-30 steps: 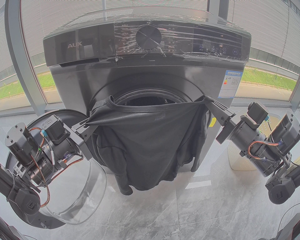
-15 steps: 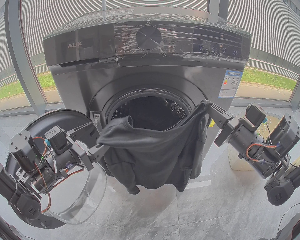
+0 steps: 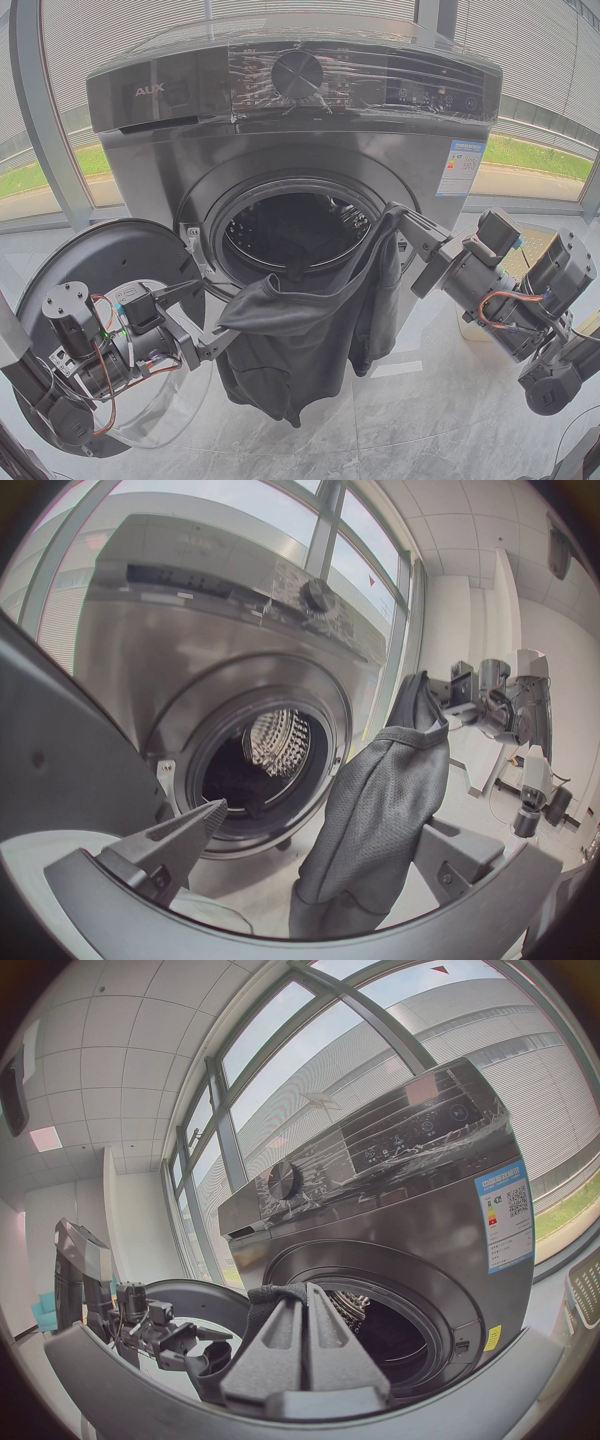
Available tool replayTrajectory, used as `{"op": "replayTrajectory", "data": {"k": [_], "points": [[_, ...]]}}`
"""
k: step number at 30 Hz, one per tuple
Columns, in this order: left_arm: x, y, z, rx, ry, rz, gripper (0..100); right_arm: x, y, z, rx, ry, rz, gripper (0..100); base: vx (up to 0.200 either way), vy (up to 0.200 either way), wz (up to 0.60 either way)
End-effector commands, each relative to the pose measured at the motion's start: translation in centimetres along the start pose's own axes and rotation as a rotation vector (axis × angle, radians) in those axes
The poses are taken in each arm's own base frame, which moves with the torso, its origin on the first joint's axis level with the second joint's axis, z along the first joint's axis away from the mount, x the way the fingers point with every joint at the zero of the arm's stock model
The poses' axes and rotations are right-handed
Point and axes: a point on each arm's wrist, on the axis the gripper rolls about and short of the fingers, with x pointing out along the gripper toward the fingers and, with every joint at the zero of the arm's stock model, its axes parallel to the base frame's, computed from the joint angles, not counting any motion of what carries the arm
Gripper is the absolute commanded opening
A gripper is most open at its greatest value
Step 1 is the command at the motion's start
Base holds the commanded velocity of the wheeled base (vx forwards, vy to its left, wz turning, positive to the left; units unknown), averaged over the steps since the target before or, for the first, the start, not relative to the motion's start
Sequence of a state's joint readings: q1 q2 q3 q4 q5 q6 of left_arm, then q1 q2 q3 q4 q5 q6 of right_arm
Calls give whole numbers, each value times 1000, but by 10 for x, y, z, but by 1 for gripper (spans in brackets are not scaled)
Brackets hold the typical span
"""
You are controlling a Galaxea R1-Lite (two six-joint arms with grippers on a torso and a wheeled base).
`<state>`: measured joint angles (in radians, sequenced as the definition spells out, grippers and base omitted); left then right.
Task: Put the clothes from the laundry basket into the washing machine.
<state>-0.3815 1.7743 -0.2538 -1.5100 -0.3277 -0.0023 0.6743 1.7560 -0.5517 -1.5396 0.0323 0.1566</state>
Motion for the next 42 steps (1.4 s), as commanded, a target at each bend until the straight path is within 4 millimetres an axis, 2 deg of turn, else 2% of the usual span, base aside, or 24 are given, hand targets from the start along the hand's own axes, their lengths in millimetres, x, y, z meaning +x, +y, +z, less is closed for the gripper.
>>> {"op": "replayTrajectory", "data": {"k": [1, 9, 12, 16, 21, 31, 39, 40, 42], "points": [[14, 4, -15, -15, 47, -10, 100, 6, 4, -9, 8, 17, 12, 0, 0, 0, 0], [45, -9, -39, -27, 106, -87, 100, 11, 19, -20, 26, 41, 60, 0, 0, 0, 0], [69, -12, -47, -21, 98, -118, 100, 13, 24, -21, 31, 41, 73, 0, 0, 0, 0], [89, -10, -53, -14, 79, -125, 100, 12, 28, -21, 35, 43, 88, 0, 0, 0, 0], [111, -9, -70, 14, 84, -134, 100, 8, 37, -23, 47, 53, 113, 0, 0, 0, 0], [134, -8, -94, 38, 96, -148, 100, 7, 48, -24, 60, 59, 149, 0, 0, 0, 0], [153, -6, -104, 44, 71, -147, 100, 2, 48, -26, 61, 78, 151, 0, 0, 0, 0], [154, -6, -104, 44, 69, -149, 0, 1, 48, -26, 61, 78, 151, 0, 0, 0, 0], [157, -8, -105, 44, 65, -155, 0, 1, 48, -26, 61, 79, 150, 0, 0, 0, 0]]}}
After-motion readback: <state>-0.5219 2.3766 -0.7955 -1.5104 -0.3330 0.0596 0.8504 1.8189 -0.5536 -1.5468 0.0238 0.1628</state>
